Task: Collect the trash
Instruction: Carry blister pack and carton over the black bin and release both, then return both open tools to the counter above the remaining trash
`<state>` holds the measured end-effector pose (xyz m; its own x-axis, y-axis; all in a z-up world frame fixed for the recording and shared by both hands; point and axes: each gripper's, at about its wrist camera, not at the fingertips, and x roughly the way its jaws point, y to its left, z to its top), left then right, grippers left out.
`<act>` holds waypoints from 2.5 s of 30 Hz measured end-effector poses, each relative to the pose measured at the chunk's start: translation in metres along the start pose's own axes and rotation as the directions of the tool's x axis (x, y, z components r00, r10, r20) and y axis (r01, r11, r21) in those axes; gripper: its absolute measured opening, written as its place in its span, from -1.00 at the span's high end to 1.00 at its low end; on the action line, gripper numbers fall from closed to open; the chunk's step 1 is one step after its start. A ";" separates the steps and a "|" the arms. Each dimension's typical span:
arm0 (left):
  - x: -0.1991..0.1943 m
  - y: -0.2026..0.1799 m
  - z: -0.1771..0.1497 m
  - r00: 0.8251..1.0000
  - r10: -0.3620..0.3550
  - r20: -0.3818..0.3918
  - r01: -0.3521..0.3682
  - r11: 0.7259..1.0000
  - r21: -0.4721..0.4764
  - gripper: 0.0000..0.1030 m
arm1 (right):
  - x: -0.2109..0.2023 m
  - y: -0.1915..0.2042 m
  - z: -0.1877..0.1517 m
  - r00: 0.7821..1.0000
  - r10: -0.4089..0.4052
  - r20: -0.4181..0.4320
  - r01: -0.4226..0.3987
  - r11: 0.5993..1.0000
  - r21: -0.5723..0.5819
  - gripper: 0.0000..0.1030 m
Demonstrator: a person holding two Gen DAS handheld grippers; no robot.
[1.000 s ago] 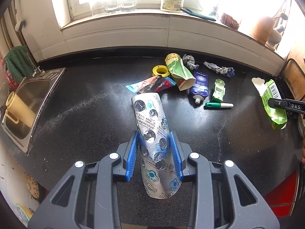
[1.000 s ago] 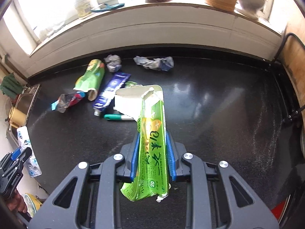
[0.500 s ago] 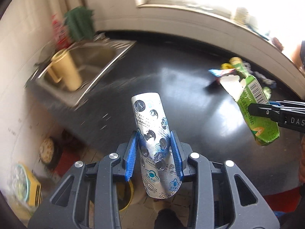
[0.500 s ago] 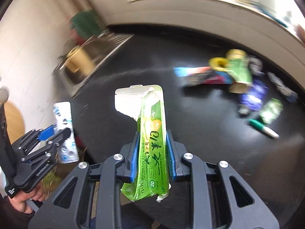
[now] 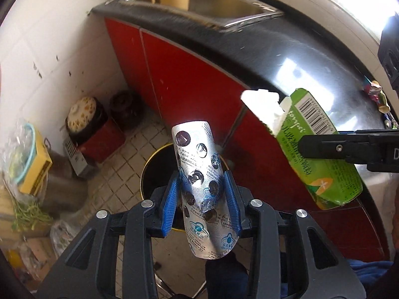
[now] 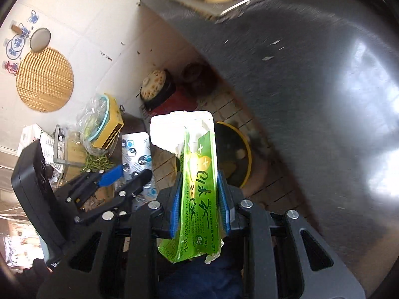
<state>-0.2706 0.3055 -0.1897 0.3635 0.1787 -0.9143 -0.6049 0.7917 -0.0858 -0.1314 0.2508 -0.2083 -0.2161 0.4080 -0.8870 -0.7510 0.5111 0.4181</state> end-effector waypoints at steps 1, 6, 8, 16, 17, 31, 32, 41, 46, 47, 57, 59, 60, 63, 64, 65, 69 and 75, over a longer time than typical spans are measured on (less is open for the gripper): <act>0.006 0.004 -0.001 1.000 -0.005 -0.005 0.005 1.000 -0.007 0.31 | 0.011 0.005 0.003 1.000 -0.004 -0.014 0.004 1.000 -0.002 0.47; 0.033 0.025 -0.008 0.999 -0.027 -0.019 0.027 1.000 -0.001 0.27 | 0.047 0.015 0.011 0.997 -0.052 -0.052 0.051 0.999 -0.017 0.47; 0.038 0.030 -0.009 0.999 -0.040 -0.021 0.040 0.999 0.003 0.25 | 0.055 0.017 0.013 0.996 -0.063 -0.062 0.062 0.998 -0.020 0.46; 0.056 0.041 -0.007 0.997 -0.070 -0.021 0.070 0.998 -0.003 0.09 | 0.066 0.029 0.024 0.994 -0.093 -0.060 0.090 0.995 -0.051 0.32; 0.058 0.041 -0.007 0.997 -0.073 -0.025 0.073 0.997 -0.004 0.08 | 0.067 0.030 0.024 0.994 -0.094 -0.064 0.091 0.994 -0.054 0.20; 0.025 0.021 -0.006 1.000 -0.012 0.012 0.012 1.000 0.020 -0.81 | -0.018 0.015 0.012 0.992 -0.104 0.078 0.112 0.988 -0.103 -0.48; 0.018 0.012 -0.003 1.000 -0.008 0.022 0.007 0.999 0.039 -0.82 | -0.032 0.009 0.010 0.988 -0.110 0.107 0.120 0.988 -0.099 -0.53; -0.036 -0.136 0.042 0.981 -0.158 0.116 0.109 0.931 0.347 -0.86 | -0.203 -0.112 -0.051 0.880 -0.291 0.375 0.248 0.955 0.160 -0.60; -0.058 -0.251 0.063 0.947 -0.293 0.130 0.175 0.812 0.557 -0.86 | -0.287 -0.197 -0.117 0.788 -0.453 0.417 0.291 0.871 0.395 -0.60; -0.062 -0.272 0.065 0.939 -0.318 0.131 0.185 0.787 0.589 -0.86 | -0.301 -0.212 -0.131 0.769 -0.482 0.421 0.294 0.851 0.435 -0.60; -0.071 -0.420 0.072 0.893 -0.440 0.093 0.209 0.589 0.780 -0.86 | -0.376 -0.309 -0.233 0.687 -0.599 0.411 0.271 0.736 0.621 -0.60; -0.068 -0.432 0.073 0.896 -0.435 0.096 0.191 0.569 0.800 -0.86 | -0.380 -0.317 -0.239 0.687 -0.603 0.406 0.267 0.729 0.631 -0.60; -0.064 -0.439 0.076 0.897 -0.431 0.098 0.180 0.560 0.809 -0.86 | -0.381 -0.326 -0.242 0.689 -0.603 0.402 0.263 0.725 0.636 -0.60; -0.053 -0.454 0.084 0.903 -0.415 0.106 0.157 0.552 0.819 -0.86 | -0.380 -0.336 -0.239 0.695 -0.601 0.395 0.253 0.719 0.648 -0.60; -0.050 -0.456 0.088 0.905 -0.412 0.110 0.151 0.551 0.821 -0.86 | -0.380 -0.342 -0.238 0.699 -0.598 0.391 0.250 0.717 0.651 -0.60; -0.045 -0.459 0.093 0.907 -0.407 0.112 0.145 0.551 0.822 -0.86 | -0.379 -0.350 -0.236 0.706 -0.592 0.389 0.241 0.717 0.654 -0.60; -0.021 -0.472 0.116 0.916 -0.384 0.120 0.120 0.546 0.829 -0.86 | -0.368 -0.376 -0.219 0.735 -0.567 0.371 0.219 0.717 0.661 -0.60; 0.024 -0.493 0.144 0.926 -0.357 0.122 0.087 0.516 0.852 -0.86 | -0.335 -0.428 -0.182 0.791 -0.534 0.297 0.190 0.677 0.711 -0.60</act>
<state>0.1388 0.0038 -0.1122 0.6385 -0.0457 -0.7682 0.3234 0.9218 0.2140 0.1490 -0.2420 -0.1253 0.4155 0.2747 -0.8671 -0.1063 0.9614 0.2537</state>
